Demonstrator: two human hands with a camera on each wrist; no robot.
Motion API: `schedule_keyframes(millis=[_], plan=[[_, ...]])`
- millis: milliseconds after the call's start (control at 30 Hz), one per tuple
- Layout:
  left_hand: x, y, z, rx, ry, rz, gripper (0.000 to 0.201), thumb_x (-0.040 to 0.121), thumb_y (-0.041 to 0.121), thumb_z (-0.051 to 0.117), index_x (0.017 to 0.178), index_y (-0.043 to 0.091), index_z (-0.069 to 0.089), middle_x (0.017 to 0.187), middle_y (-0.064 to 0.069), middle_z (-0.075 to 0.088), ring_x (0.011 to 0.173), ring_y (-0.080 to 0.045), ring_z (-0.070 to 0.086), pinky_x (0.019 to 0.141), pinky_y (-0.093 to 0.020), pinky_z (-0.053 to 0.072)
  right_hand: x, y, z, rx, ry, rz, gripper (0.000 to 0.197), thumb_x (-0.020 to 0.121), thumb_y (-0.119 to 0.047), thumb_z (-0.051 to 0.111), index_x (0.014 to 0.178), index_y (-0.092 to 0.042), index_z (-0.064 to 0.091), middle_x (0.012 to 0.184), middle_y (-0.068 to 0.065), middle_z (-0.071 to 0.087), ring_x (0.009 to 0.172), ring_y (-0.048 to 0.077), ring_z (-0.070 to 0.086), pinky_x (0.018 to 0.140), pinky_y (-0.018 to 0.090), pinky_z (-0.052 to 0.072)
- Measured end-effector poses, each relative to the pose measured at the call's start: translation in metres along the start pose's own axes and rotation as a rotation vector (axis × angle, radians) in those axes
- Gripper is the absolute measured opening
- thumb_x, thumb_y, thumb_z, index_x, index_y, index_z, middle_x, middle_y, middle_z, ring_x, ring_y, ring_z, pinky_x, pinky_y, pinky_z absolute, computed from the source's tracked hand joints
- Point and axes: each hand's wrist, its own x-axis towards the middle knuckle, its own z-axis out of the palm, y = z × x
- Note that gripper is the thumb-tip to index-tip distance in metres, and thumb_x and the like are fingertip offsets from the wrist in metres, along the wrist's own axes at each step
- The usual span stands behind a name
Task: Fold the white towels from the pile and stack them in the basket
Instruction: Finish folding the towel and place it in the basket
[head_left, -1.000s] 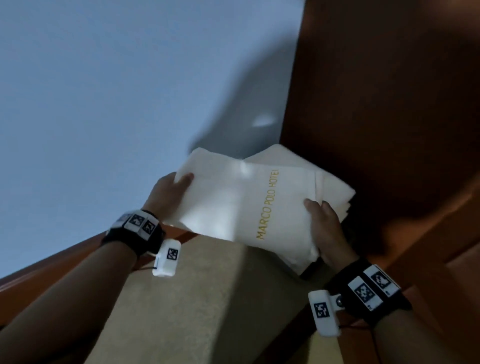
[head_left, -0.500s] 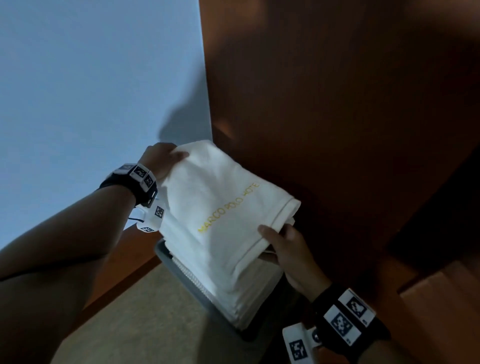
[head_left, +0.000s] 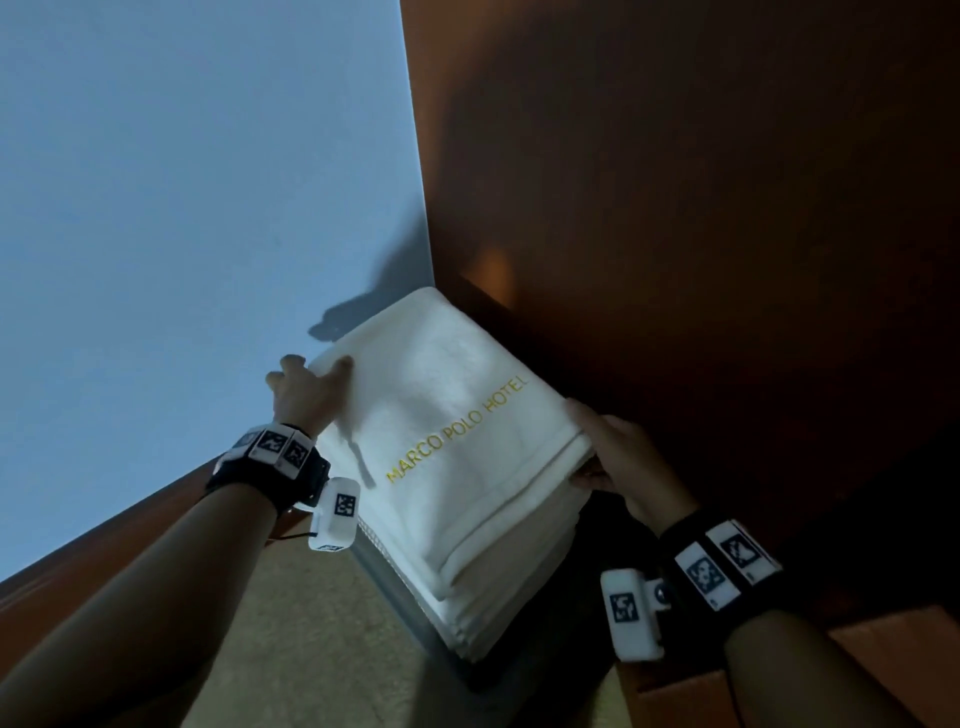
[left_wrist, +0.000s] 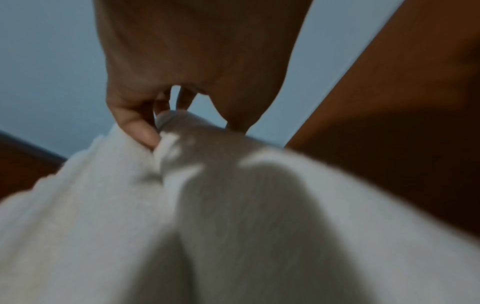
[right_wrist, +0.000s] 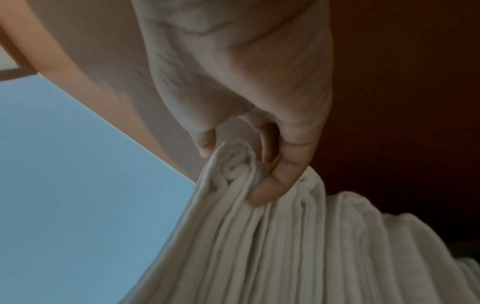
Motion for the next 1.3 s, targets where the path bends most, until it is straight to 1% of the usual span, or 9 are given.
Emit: schedule_keyframes(millis=[100, 200, 267, 467, 600, 800, 933, 1033, 1300], plan=[[0.008, 0.001, -0.004, -0.049, -0.048, -0.066, 0.071, 0.086, 0.059, 0.067, 0.139, 0.017, 0.046, 0.143, -0.015, 0.043, 0.123, -0.037, 0.055, 0.104, -0.044, 0.049, 0.009, 0.001, 0.006, -0.183, -0.011, -0.056, 0.036, 0.095, -0.047, 0.07, 0.1, -0.011, 0.068, 0.103, 0.011, 0.072, 0.092, 0.024, 0.071, 0.066, 0.036, 0.059], [0.017, -0.003, -0.008, -0.187, -0.111, -0.104, 0.07, 0.068, 0.062, 0.07, 0.123, 0.024, 0.051, 0.132, -0.012, 0.058, 0.11, -0.033, 0.065, 0.093, -0.047, 0.059, 0.02, 0.003, 0.006, -0.292, 0.009, -0.069, 0.037, 0.094, -0.05, 0.067, 0.102, -0.014, 0.067, 0.102, 0.011, 0.073, 0.093, 0.028, 0.072, 0.083, 0.048, 0.06], [0.019, -0.006, -0.009, -0.268, -0.156, -0.129, 0.058, 0.081, 0.049, 0.073, 0.125, 0.023, 0.047, 0.13, -0.012, 0.059, 0.107, -0.032, 0.066, 0.084, -0.044, 0.062, 0.025, 0.002, 0.006, -0.305, 0.003, -0.065, 0.04, 0.093, -0.052, 0.065, 0.104, -0.014, 0.066, 0.104, 0.011, 0.072, 0.094, 0.029, 0.071, 0.086, 0.05, 0.059], [0.024, -0.013, -0.018, -0.226, -0.088, -0.06, 0.035, 0.084, 0.022, 0.077, 0.112, 0.023, 0.057, 0.109, -0.009, 0.064, 0.095, -0.034, 0.068, 0.09, -0.054, 0.061, 0.033, 0.0, 0.004, -0.112, 0.084, -0.073, 0.041, 0.098, -0.043, 0.067, 0.118, -0.007, 0.064, 0.108, 0.014, 0.072, 0.098, 0.03, 0.071, 0.087, 0.049, 0.058], [0.012, -0.013, -0.026, -0.156, -0.121, -0.009, 0.038, 0.089, 0.026, 0.076, 0.121, 0.02, 0.055, 0.124, -0.016, 0.064, 0.092, -0.03, 0.069, 0.09, -0.049, 0.061, 0.02, 0.003, 0.006, -0.405, 0.171, -0.144, 0.039, 0.101, -0.047, 0.061, 0.118, -0.012, 0.065, 0.107, 0.004, 0.069, 0.099, 0.023, 0.066, 0.078, 0.035, 0.05], [-0.052, 0.0, -0.03, 0.282, 0.032, 0.566, 0.058, 0.101, 0.034, 0.058, 0.155, 0.02, 0.041, 0.161, -0.013, 0.033, 0.147, -0.035, 0.032, 0.117, -0.054, 0.028, -0.033, -0.023, 0.009, -0.795, 0.297, -0.454, 0.047, 0.103, -0.051, 0.05, 0.141, -0.023, 0.052, 0.138, -0.001, 0.055, 0.129, 0.02, 0.049, 0.098, 0.037, 0.044], [-0.103, 0.0, 0.0, 0.398, -0.172, 0.805, 0.061, 0.103, 0.057, 0.026, 0.16, 0.037, 0.032, 0.173, 0.002, 0.015, 0.16, -0.023, 0.005, 0.125, -0.052, 0.01, -0.059, -0.012, 0.057, -0.955, 0.163, -0.818, 0.072, 0.094, -0.07, 0.042, 0.15, -0.026, 0.048, 0.161, 0.011, 0.037, 0.15, 0.033, 0.028, 0.122, 0.051, 0.028], [-0.107, -0.016, 0.014, 0.477, -0.233, 0.774, 0.068, 0.1, 0.066, 0.009, 0.162, 0.042, 0.024, 0.174, 0.006, 0.009, 0.16, -0.015, -0.003, 0.127, -0.05, 0.002, -0.053, 0.028, 0.078, -1.241, 0.02, -0.687, 0.09, 0.088, -0.088, 0.026, 0.163, -0.038, 0.022, 0.174, 0.01, -0.002, 0.159, 0.031, -0.012, 0.127, 0.057, -0.004], [-0.067, -0.074, -0.022, 0.366, -0.167, 0.501, 0.073, 0.097, 0.07, 0.019, 0.163, 0.038, 0.024, 0.174, 0.002, 0.011, 0.16, -0.028, 0.009, 0.127, -0.055, 0.014, -0.05, 0.069, 0.039, -1.191, 0.064, -0.744, 0.083, 0.097, -0.079, 0.021, 0.163, -0.028, 0.029, 0.173, 0.007, 0.012, 0.161, 0.02, -0.001, 0.127, 0.055, 0.009]])
